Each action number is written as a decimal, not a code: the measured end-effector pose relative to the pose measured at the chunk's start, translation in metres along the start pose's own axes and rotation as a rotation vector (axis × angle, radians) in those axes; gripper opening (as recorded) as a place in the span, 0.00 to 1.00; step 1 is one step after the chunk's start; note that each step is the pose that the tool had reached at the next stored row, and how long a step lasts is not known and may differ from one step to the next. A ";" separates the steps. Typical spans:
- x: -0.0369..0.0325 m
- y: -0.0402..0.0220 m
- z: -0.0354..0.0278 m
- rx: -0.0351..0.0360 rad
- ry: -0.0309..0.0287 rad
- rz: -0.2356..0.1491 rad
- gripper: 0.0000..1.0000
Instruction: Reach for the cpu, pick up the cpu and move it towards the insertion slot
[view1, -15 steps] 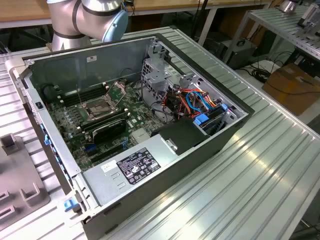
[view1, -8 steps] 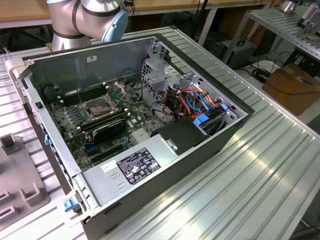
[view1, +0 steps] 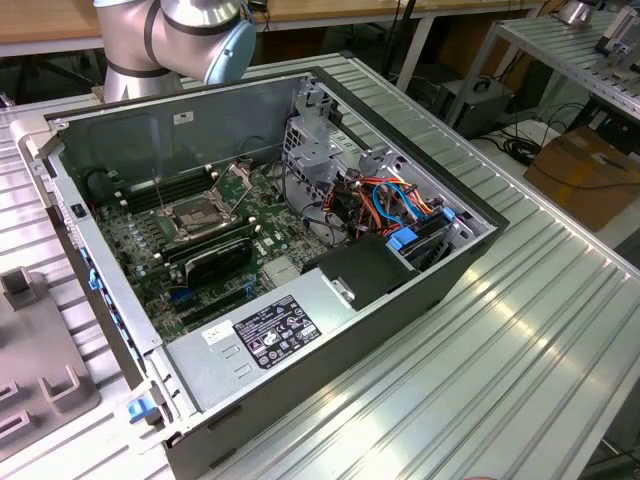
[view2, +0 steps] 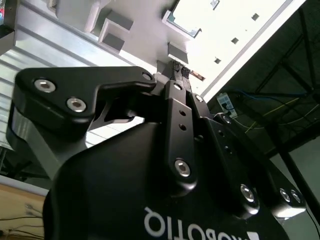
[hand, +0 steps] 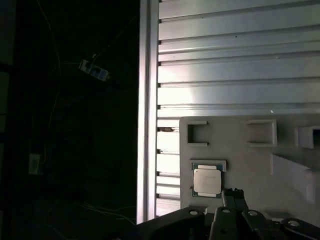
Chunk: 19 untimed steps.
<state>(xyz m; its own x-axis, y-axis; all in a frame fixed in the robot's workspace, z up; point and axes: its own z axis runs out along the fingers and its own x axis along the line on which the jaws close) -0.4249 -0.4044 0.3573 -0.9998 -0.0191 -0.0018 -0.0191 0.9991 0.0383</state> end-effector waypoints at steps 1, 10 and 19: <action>0.0047 -0.0006 0.0002 0.0000 0.0001 0.000 0.11; 0.0268 -0.0005 0.0026 -0.0004 0.0001 0.000 0.42; 0.0331 -0.0009 0.0161 -0.0004 0.0037 -0.056 0.66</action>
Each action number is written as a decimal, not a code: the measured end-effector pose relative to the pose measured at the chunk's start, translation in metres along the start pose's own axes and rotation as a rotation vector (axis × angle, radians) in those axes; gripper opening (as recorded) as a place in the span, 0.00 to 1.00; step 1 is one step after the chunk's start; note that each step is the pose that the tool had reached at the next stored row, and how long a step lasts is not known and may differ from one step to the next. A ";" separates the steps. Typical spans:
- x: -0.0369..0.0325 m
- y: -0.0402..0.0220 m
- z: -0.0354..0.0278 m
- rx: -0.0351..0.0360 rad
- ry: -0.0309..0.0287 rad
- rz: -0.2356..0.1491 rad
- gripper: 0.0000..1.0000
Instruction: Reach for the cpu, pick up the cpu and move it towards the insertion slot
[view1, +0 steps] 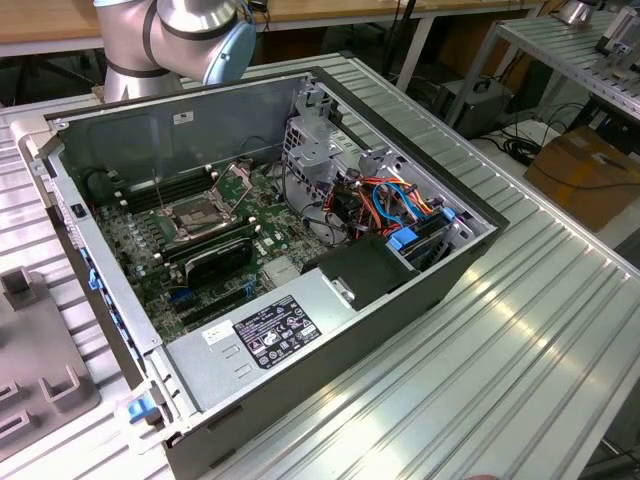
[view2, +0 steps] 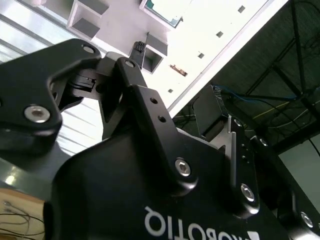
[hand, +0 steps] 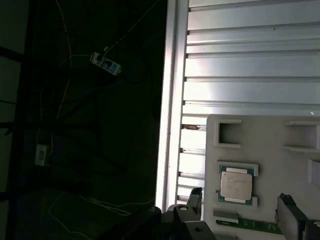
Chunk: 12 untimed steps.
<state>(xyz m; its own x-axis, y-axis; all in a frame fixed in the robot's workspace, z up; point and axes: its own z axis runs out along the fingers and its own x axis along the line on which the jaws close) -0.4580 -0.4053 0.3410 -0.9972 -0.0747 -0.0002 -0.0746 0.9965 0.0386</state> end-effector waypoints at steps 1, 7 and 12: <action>0.0000 0.0000 0.0000 0.0000 0.0000 0.000 0.66; 0.0000 0.0000 0.0009 -0.0002 -0.0002 0.000 0.66; 0.0000 -0.0002 0.0036 -0.0002 -0.0003 0.000 0.66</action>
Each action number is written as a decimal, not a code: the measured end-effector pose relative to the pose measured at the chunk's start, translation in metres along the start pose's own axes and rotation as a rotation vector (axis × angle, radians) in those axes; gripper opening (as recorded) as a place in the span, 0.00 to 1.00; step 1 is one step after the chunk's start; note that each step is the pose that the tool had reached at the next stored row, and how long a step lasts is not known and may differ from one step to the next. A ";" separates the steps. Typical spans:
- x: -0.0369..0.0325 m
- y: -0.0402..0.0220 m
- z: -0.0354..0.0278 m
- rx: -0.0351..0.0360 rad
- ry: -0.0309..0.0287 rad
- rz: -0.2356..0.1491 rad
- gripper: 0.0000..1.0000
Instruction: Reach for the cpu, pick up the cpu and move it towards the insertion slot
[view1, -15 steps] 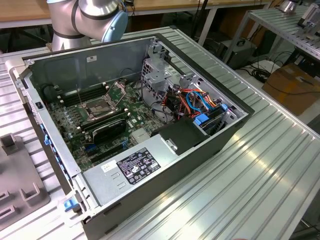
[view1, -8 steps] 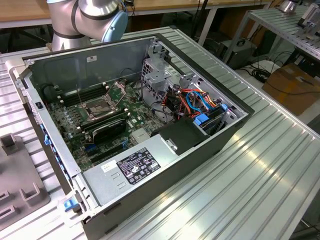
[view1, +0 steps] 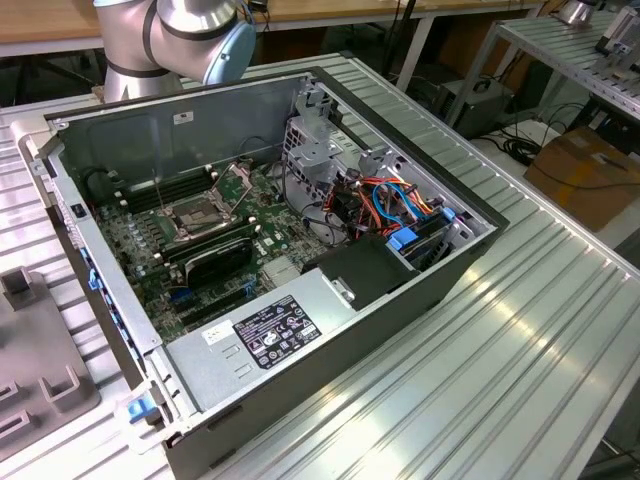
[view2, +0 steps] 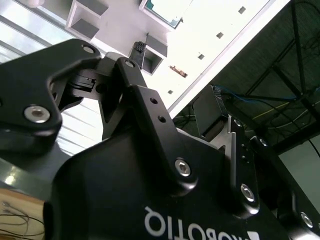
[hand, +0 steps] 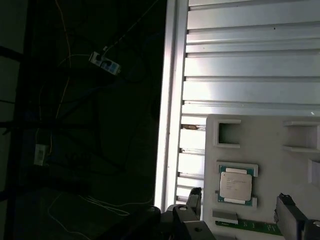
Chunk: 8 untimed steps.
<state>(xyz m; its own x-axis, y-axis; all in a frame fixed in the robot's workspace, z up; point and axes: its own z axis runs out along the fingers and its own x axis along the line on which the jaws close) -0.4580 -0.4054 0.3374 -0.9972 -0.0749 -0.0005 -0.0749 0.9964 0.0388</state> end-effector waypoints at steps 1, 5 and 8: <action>0.0000 -0.0001 0.0024 0.0000 0.0001 0.000 0.66; 0.0000 -0.0003 0.0083 0.0000 0.0001 0.000 0.66; 0.0000 -0.0004 0.0109 0.0000 0.0001 0.000 0.66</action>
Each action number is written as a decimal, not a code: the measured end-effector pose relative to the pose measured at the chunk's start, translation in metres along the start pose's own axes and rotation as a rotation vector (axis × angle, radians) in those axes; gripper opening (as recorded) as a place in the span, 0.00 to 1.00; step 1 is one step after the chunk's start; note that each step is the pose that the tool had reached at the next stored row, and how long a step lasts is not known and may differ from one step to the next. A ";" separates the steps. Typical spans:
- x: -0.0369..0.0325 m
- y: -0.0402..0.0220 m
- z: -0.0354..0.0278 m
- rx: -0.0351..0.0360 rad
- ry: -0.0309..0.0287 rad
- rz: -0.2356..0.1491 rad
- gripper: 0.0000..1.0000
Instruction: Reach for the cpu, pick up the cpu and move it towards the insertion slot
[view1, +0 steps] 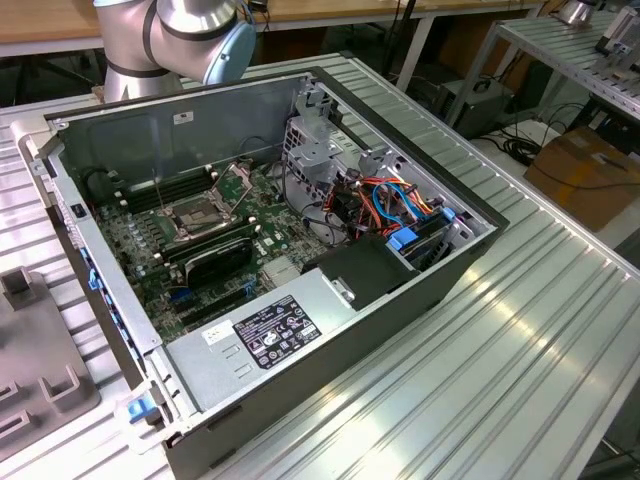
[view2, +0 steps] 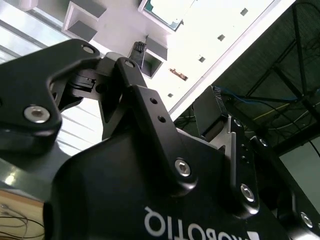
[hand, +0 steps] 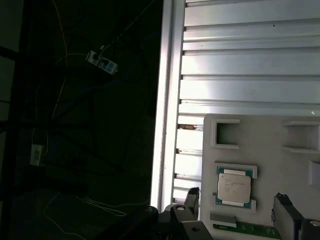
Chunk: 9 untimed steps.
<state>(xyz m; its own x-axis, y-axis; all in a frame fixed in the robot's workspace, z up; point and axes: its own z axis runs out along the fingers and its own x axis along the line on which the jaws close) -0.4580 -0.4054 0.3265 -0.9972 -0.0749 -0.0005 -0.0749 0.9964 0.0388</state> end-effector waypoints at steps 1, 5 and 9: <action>0.0000 0.0000 0.0007 0.0000 0.0000 0.000 0.66; 0.0000 -0.0002 0.0059 0.0000 0.0000 0.000 0.66; 0.0000 -0.0004 0.0094 0.0000 0.0001 0.000 0.66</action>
<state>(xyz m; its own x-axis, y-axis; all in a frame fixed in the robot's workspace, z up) -0.4580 -0.4054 0.3171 -0.9972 -0.0749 -0.0004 -0.0749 0.9964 0.0388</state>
